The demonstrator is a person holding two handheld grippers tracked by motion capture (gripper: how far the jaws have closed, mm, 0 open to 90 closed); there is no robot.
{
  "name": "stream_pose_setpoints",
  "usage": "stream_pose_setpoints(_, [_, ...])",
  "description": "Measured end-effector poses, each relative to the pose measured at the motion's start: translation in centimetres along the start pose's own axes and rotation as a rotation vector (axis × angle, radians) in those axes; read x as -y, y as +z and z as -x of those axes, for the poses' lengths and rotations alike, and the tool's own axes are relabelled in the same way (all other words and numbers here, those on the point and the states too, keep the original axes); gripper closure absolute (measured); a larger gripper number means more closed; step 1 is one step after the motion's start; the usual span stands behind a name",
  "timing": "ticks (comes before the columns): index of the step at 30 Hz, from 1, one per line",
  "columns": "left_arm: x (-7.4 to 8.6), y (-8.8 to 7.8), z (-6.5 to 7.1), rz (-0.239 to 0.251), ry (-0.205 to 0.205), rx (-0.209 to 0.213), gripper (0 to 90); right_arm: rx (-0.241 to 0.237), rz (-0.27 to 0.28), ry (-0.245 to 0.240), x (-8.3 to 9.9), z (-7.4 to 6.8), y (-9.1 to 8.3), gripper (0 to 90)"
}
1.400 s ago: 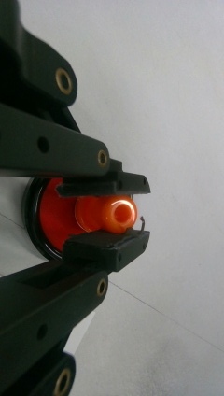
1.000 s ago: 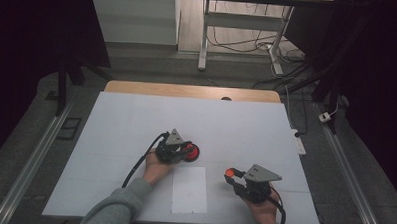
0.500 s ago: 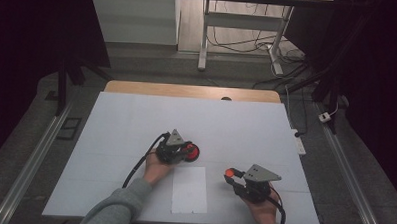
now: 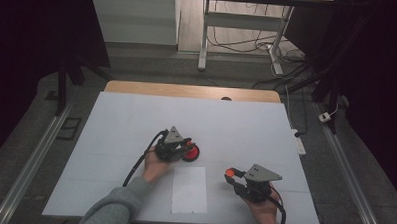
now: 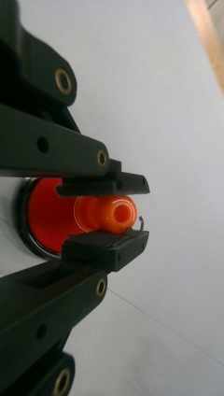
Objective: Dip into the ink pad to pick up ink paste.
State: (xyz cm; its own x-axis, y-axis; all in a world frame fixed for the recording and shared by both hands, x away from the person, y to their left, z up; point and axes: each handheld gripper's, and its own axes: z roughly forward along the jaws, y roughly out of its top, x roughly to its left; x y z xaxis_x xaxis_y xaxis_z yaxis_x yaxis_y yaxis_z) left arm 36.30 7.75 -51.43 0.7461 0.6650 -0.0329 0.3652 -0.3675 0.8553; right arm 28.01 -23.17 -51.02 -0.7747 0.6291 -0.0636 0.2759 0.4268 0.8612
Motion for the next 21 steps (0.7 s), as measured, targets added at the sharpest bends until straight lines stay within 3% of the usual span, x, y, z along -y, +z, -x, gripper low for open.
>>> stream_pose_setpoints(11, [-0.9,-2.0,-0.9,0.066,-0.069,0.071,72.7,0.001,0.000,0.000,0.0,0.1,0.0,64.4])
stream_pose_setpoints(21, [-1.5,-3.7,-1.1,0.104,-0.090,0.102,72.6,0.003,0.003,0.003,0.0,0.1,0.0,64.4])
